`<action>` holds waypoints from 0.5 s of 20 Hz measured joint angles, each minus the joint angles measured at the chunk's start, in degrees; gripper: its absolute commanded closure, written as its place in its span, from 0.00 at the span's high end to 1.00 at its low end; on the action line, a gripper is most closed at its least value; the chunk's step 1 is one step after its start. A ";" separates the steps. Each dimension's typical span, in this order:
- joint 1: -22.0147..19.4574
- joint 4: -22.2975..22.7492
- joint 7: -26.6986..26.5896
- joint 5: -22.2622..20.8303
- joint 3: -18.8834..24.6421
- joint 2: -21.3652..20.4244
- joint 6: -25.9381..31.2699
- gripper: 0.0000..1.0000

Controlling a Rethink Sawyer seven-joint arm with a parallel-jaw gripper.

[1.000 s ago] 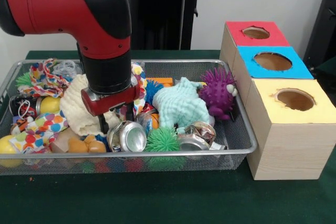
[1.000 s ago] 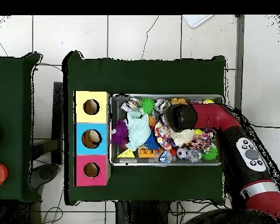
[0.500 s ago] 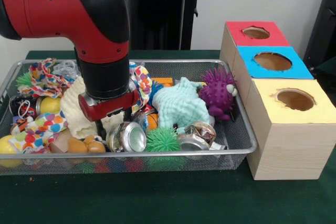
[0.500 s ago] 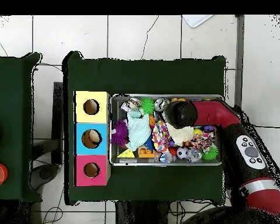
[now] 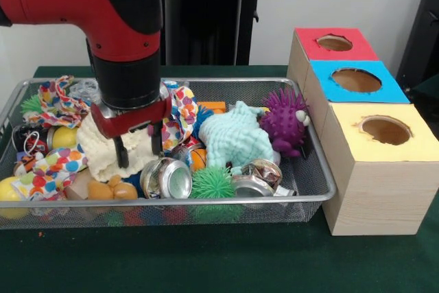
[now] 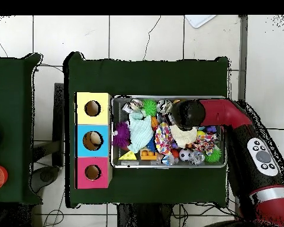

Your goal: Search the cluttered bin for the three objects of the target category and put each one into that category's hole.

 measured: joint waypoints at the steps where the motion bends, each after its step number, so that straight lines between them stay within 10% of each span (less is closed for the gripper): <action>1: -0.21 -0.02 0.00 0.01 0.14 -0.61 0.71 1.00; 10: -2.20 -0.03 0.00 0.01 1.93 -4.26 2.97 1.00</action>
